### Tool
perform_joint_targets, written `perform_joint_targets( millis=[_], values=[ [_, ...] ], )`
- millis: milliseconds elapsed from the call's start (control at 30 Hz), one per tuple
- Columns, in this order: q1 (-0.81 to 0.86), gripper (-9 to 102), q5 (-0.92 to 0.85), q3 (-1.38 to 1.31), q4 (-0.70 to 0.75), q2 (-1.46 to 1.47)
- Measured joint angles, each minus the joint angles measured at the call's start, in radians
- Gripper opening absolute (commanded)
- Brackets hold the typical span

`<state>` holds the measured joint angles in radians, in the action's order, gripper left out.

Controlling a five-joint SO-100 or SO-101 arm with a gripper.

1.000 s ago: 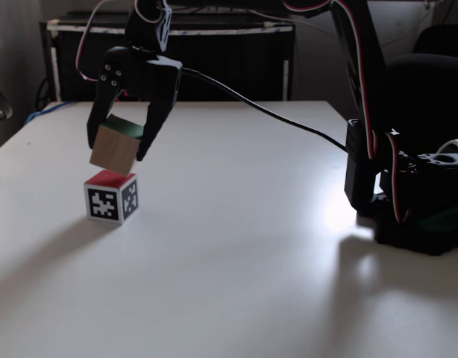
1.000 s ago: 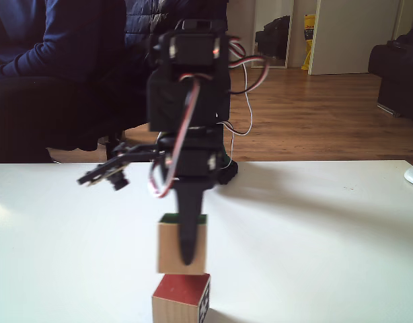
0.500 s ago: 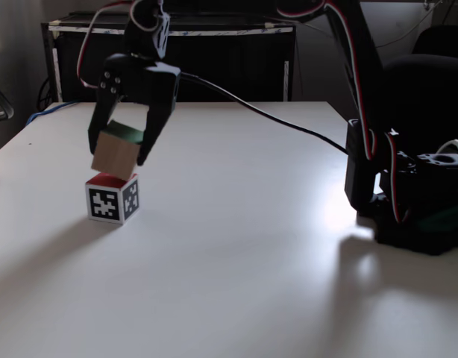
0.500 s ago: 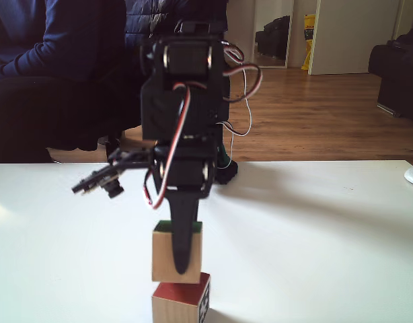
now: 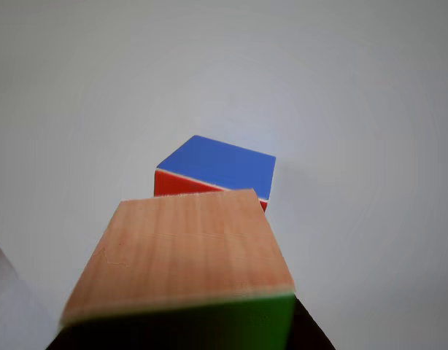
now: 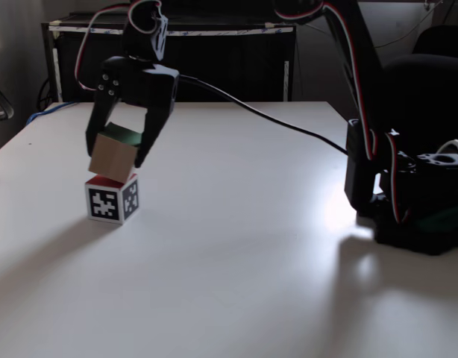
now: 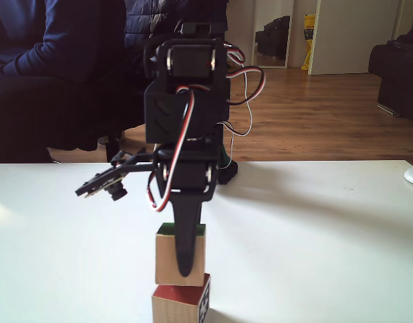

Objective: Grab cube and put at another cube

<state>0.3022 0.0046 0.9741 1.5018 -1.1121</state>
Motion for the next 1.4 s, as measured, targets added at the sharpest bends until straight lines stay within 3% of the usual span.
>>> perform_joint_targets(
  millis=[433,733,933,1200,1333,1400],
  values=[
    [-0.011,42,0.029,-0.078,0.08,0.028],
    [-0.034,46,0.069,-0.247,0.284,-0.055],
    [-0.121,41,0.094,0.055,0.273,-0.635],
    [-0.057,21,-0.025,1.009,-0.1,-1.827],
    [0.031,1,-0.074,1.485,-0.258,-2.117],
    [0.044,0,-0.078,1.664,-0.313,-2.137]
  ],
)
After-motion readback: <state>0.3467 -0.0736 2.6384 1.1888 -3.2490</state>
